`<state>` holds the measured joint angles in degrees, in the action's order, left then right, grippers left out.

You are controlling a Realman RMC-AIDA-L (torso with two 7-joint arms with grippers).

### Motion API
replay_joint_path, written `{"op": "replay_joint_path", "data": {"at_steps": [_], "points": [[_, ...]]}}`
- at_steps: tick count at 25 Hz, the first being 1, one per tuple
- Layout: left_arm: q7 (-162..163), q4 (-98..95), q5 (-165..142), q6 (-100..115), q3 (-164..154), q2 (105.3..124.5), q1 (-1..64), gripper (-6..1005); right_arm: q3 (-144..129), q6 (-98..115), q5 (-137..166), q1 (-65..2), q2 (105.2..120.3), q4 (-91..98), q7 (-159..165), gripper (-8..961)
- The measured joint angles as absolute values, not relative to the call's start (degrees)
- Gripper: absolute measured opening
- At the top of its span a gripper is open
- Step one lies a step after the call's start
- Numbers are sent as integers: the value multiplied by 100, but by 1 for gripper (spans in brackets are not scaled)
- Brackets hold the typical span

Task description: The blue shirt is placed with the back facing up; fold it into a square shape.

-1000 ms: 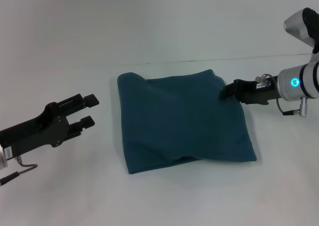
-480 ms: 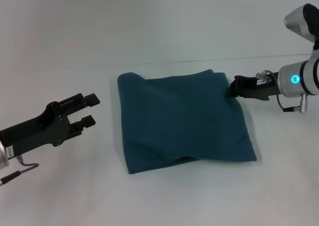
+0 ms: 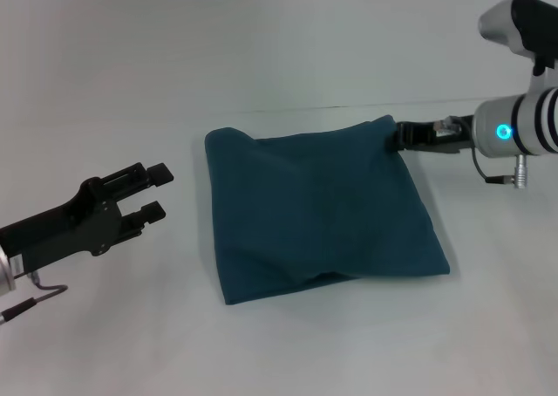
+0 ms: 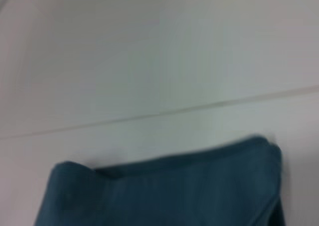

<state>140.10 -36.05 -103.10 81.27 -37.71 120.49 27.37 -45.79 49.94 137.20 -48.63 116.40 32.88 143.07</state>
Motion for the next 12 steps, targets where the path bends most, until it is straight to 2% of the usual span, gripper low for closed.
{"op": "replay_joint_path", "data": {"at_steps": [3, 12], "points": [[14010, -3602, -10309, 8127, -3770, 12050, 2742, 754, -4628, 4890, 13751, -4818, 11774, 3540, 14106, 19], [14024, -3603, -10306, 8126, -3687, 12033, 2761, 754, -5153, 4506, 13860, -4844, 11763, 3502, 14118, 18]]}}
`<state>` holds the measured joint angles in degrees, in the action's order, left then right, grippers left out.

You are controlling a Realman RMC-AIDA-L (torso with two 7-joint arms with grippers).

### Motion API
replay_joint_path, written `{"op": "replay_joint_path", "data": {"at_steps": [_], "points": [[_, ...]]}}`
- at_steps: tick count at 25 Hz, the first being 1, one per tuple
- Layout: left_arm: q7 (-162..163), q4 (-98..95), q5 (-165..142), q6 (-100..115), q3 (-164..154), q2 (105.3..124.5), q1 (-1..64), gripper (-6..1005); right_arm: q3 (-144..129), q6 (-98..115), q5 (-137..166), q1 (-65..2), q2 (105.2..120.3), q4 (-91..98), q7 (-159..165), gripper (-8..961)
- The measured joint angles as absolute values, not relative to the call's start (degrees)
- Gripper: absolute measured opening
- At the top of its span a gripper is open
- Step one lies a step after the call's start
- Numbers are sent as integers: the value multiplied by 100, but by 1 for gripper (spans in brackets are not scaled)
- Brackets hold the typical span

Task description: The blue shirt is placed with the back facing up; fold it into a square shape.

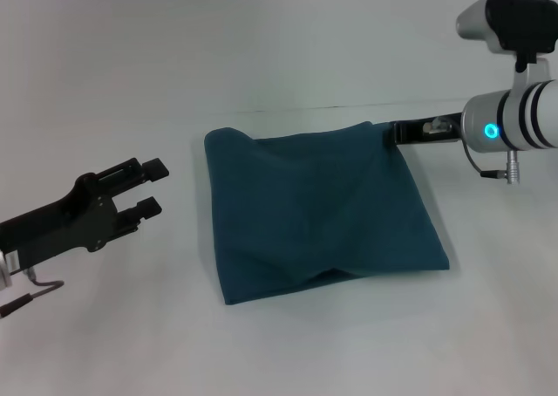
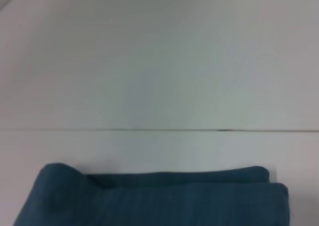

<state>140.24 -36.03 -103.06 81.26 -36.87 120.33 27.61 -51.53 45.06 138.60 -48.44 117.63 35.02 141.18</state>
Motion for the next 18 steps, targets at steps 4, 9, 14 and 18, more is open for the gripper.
{"op": "replay_joint_path", "data": {"at_steps": [4, 9, 14, 18], "points": [[14023, -3599, -10303, 8122, -3631, 12031, 2761, 754, -5167, 4630, 13930, -4841, 11758, 3499, 14223, 17], [14016, -3539, -10300, 8086, -3619, 12015, 2763, 755, -5153, 4822, 13988, -4797, 11574, 3491, 14606, 25], [14013, -3535, -10300, 8068, -3620, 12016, 2772, 755, -5141, 4865, 13998, -4758, 11504, 3478, 14646, 32], [14011, -3533, -10300, 8070, -3621, 12029, 2764, 755, -5161, 4565, 14209, -4838, 11467, 3206, 14778, 147]]}}
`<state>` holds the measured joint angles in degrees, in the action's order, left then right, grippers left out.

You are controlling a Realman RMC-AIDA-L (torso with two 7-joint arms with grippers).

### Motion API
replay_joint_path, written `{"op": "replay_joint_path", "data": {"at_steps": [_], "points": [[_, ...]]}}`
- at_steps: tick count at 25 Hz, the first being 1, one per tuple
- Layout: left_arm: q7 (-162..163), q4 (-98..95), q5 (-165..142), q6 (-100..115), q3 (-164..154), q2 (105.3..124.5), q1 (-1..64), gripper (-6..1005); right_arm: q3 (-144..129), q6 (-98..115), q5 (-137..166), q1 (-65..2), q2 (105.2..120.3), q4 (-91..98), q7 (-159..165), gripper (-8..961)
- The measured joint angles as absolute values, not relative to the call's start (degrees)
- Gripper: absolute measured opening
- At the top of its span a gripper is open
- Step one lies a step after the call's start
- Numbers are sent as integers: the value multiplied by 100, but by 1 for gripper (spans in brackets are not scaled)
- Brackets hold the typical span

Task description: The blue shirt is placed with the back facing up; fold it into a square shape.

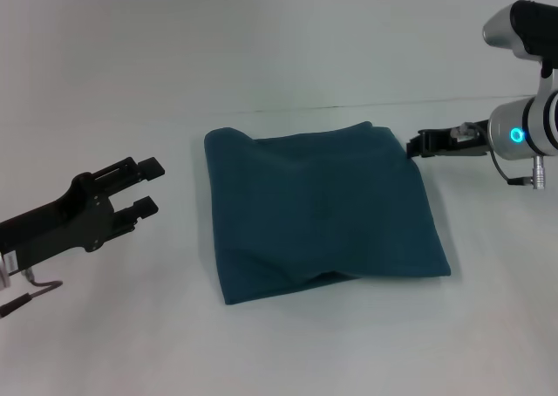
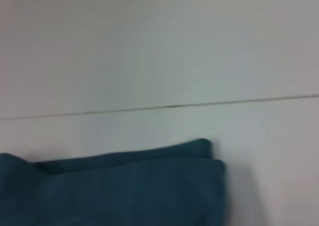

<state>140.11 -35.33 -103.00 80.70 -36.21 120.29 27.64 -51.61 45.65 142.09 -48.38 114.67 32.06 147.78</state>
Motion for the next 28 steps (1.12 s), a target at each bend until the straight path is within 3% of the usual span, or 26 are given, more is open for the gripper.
{"op": "replay_joint_path", "data": {"at_steps": [5, 11, 18, 28], "points": [[14009, -3533, -10300, 8097, -3620, 12038, 2735, 755, -5103, 4401, 14897, -5015, 11425, 3031, 15463, 231], [14009, -3533, -10301, 8118, -3621, 12049, 2721, 754, -4876, 5744, 13616, -4411, 11412, 4205, 15148, 273], [14009, -3533, -10301, 8115, -3621, 12032, 2735, 754, -4858, 7022, 12761, -4214, 11138, 3856, 15008, 316], [13972, -3535, -10301, 8124, -3621, 12053, 2708, 755, -4804, 7032, 12547, -4313, 11219, 3439, 14832, 322]]}}
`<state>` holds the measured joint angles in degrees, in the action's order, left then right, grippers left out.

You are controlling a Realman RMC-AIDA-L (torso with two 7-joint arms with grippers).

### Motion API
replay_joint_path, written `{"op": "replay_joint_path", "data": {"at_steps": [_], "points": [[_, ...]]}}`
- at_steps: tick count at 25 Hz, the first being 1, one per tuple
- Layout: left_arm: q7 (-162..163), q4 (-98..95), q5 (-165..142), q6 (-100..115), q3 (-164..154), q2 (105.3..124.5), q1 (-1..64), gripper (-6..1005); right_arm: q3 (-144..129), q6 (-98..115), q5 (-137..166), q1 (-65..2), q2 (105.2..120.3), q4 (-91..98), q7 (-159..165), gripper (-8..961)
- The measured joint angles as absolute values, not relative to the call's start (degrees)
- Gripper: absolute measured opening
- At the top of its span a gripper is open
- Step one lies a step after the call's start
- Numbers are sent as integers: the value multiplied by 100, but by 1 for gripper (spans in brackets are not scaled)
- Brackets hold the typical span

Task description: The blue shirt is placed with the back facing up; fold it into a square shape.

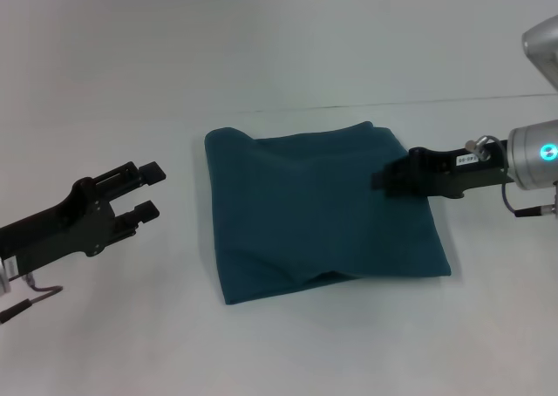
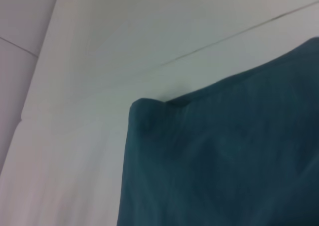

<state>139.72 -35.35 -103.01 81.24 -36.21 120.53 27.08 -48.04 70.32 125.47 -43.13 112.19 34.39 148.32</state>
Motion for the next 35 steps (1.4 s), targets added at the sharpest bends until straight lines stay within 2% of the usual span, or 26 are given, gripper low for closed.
{"op": "replay_joint_path", "data": {"at_steps": [12, 18, 24, 29, 34, 35], "points": [[13942, -3524, -10274, 8115, -3621, 12058, 2682, 755, -4911, 6510, 13294, -4710, 11286, 2779, 15140, 328], [13939, -3524, -10254, 8125, -3621, 12037, 2679, 754, -4776, 6911, 13541, -4470, 11079, 3311, 15426, 331], [13988, -3524, -10354, 8185, -3644, 12005, 2693, 754, -4322, 7616, 13296, -4100, 11011, 4225, 15388, 334], [14325, -3525, -11104, 8373, -3683, 11945, 2776, 755, -4284, 8030, 13292, -4074, 10780, 4261, 15145, 337], [14649, -3431, -11627, 8274, -3767, 12043, 2998, 754, -4187, 8255, 13298, -4119, 10705, 4419, 14985, 339], [14654, -3375, -11656, 8224, -3781, 12071, 3050, 754, -4139, 8292, 13298, -4128, 10702, 4443, 14956, 406]]}}
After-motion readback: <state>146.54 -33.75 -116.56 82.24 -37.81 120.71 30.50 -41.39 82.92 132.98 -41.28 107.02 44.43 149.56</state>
